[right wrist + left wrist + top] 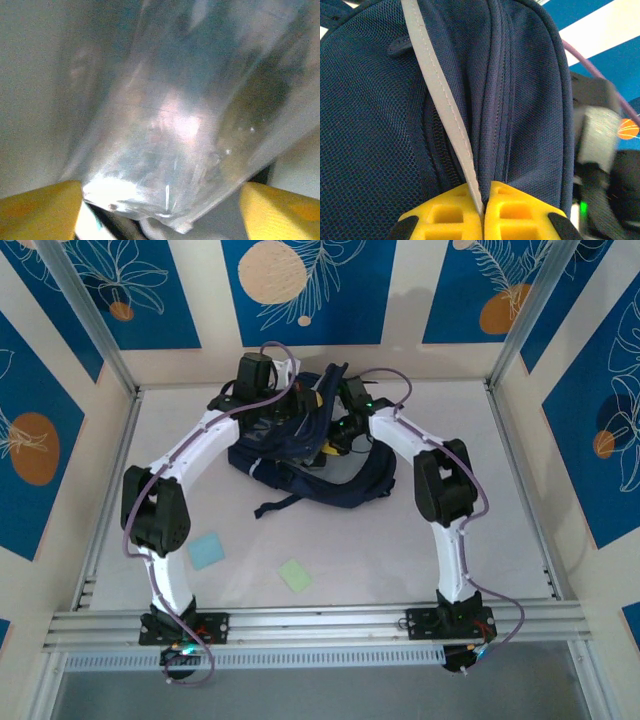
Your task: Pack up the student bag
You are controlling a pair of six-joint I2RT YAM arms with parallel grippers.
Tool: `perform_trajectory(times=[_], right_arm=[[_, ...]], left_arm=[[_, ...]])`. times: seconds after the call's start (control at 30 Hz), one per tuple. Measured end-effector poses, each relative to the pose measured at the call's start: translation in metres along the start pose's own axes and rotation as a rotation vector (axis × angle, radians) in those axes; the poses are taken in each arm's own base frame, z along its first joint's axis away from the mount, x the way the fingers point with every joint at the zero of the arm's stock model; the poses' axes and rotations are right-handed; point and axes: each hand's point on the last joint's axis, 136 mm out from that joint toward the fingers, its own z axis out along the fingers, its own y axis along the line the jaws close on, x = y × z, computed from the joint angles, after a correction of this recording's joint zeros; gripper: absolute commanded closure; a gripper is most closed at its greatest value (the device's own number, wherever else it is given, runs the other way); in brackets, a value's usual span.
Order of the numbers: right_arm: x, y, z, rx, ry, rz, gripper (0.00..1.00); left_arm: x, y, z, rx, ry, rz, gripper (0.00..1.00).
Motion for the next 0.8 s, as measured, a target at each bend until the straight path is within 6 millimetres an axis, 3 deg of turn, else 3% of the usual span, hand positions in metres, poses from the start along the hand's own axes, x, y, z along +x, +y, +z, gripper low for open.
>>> perform_trajectory(times=[0.1, 0.23, 0.4, 0.5, 0.57, 0.7, 0.8], right_arm=[[0.017, -0.004, -0.021, 0.005, -0.016, 0.009, 0.09], [0.024, -0.021, -0.036, 0.009, -0.059, 0.030, 0.08], [0.015, -0.046, -0.021, -0.015, -0.094, 0.091, 0.11], [0.006, -0.046, -0.002, -0.076, -0.105, 0.108, 0.16], [0.003, -0.040, 0.009, -0.121, -0.109, 0.111, 0.25], [0.000, -0.028, 0.026, -0.200, -0.106, 0.133, 0.64], [-0.006, -0.018, 0.030, -0.278, -0.101, 0.149, 0.76]], left_arm=[[0.000, 0.000, 0.000, -0.001, 0.001, 0.000, 1.00], [0.000, 0.000, 0.000, -0.001, 0.002, 0.003, 1.00], [0.004, -0.003, 0.002, 0.002, 0.010, 0.008, 1.00], [0.008, -0.005, 0.004, 0.004, 0.020, 0.008, 1.00], [0.012, -0.007, 0.006, 0.004, 0.030, 0.007, 1.00], [0.018, -0.011, 0.010, 0.005, 0.044, 0.010, 1.00], [0.020, -0.008, 0.012, -0.010, 0.043, 0.008, 1.00]])
